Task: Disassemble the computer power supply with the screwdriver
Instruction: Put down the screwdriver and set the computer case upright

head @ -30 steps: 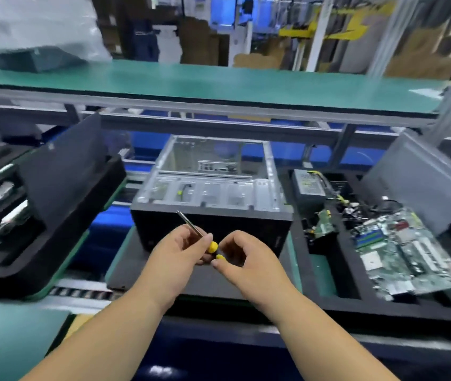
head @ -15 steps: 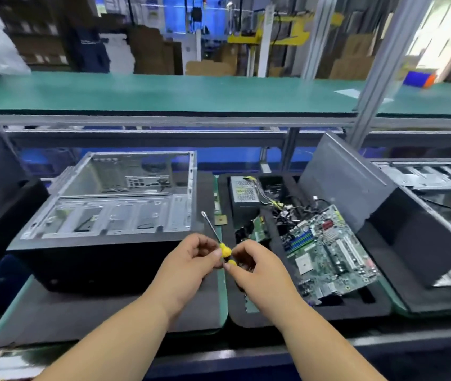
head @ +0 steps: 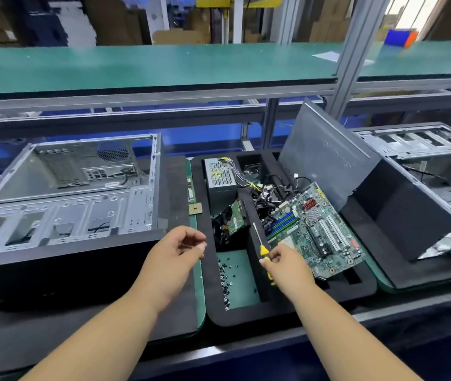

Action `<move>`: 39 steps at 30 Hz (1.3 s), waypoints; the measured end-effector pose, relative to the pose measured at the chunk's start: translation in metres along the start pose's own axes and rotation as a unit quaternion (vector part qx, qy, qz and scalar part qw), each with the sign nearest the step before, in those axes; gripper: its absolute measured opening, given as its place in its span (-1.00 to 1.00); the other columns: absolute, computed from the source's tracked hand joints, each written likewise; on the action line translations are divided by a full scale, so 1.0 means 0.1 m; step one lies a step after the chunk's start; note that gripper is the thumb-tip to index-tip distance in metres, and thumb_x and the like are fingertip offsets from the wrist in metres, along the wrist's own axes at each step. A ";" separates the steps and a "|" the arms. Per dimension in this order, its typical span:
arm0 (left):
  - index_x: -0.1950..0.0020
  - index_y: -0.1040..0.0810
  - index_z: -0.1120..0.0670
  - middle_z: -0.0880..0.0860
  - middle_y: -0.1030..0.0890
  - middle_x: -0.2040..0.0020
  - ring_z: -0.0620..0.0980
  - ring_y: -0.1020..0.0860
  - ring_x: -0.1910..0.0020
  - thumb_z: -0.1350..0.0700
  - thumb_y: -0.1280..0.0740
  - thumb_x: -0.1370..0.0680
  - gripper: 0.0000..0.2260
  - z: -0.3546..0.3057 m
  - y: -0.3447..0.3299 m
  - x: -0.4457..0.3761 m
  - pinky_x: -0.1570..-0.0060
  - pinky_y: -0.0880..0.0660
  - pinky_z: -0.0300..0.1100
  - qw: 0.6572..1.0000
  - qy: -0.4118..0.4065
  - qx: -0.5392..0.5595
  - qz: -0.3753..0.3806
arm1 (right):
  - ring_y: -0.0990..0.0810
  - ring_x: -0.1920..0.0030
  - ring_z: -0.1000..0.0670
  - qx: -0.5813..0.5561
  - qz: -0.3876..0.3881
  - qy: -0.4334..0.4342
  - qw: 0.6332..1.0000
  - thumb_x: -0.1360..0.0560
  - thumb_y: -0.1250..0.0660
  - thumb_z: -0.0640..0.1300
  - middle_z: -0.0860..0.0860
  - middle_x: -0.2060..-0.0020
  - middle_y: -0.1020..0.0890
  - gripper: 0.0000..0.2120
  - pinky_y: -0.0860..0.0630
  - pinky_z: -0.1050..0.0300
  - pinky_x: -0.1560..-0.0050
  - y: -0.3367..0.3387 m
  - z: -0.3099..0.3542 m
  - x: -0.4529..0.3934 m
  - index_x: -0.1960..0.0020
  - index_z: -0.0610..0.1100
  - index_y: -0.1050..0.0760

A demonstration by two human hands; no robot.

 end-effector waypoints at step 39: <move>0.11 -0.61 -0.02 -0.06 -0.67 0.17 -0.09 -0.63 0.14 0.28 -0.35 -0.57 -0.80 -0.04 1.85 -0.12 0.05 -0.47 -0.30 0.995 -0.038 0.034 -0.084 | -0.54 0.11 0.04 -0.008 -0.003 0.131 0.991 -0.59 -0.26 0.09 0.02 0.01 -0.58 -0.76 -0.37 0.10 0.18 -0.51 2.20 0.17 -0.12 -0.06 -0.48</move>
Point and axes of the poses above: each hand's wrist, its own x-axis away from the middle knuckle, its own y-axis out of the back of the hand, z = x × y, the point moved 1 cm from there along -x, towards the middle knuckle
